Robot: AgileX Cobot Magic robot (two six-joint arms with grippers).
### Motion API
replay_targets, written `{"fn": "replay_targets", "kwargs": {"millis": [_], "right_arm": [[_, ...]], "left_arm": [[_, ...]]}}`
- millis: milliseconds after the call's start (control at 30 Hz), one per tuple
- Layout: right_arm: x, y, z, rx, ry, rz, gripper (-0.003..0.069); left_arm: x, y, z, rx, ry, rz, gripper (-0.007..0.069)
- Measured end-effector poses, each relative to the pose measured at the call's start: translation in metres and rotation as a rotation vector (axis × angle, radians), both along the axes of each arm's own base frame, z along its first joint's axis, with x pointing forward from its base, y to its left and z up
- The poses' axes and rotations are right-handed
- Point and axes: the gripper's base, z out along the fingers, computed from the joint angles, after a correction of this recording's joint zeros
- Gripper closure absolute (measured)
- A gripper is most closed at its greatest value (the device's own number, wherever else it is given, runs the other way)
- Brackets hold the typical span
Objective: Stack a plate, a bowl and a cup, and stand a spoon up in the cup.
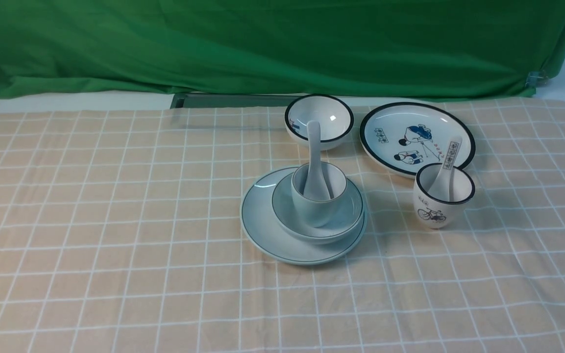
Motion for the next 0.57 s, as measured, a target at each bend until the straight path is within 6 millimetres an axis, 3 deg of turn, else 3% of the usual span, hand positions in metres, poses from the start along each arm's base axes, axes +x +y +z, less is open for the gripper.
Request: {"fn": "replay_targets", "kwargs": {"millis": [567], "right_arm": [[0.0000, 0.0000, 0.0000, 0.000, 0.000, 0.000, 0.0422]], "left_arm": [[0.0000, 0.0000, 0.0000, 0.001, 0.000, 0.000, 0.0622]]}}
